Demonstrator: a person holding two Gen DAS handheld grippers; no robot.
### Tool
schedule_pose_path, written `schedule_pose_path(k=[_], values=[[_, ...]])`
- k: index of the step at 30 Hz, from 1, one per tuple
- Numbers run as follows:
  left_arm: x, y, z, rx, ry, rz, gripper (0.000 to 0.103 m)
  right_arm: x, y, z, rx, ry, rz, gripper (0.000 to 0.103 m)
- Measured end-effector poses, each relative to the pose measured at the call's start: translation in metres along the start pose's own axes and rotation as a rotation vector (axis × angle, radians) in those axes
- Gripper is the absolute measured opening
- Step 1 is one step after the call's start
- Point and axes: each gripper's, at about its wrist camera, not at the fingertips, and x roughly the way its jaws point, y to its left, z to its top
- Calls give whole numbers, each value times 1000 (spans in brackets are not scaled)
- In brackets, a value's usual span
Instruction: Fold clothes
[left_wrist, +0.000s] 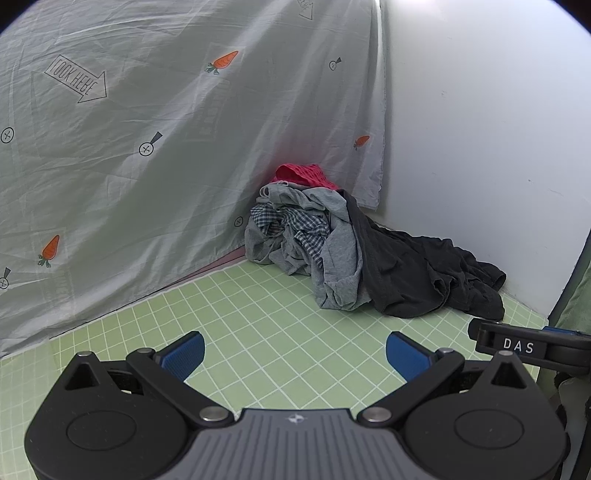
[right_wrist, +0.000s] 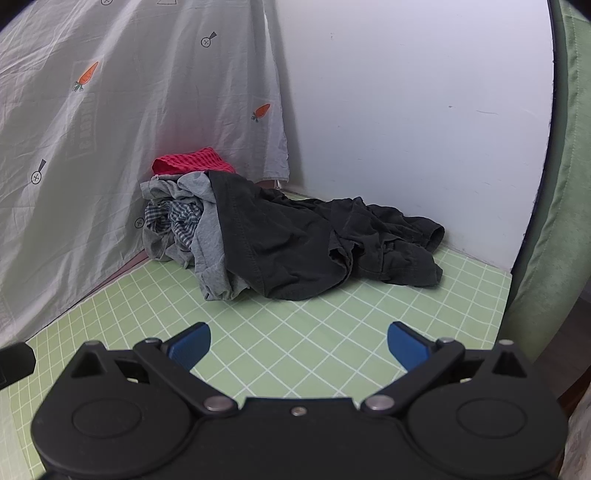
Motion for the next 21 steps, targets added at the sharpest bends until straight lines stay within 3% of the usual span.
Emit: schedule_pose_path(k=[21], values=[[1, -4, -1, 6, -1, -17, 103, -3, -4, 0, 7, -7, -1, 103]])
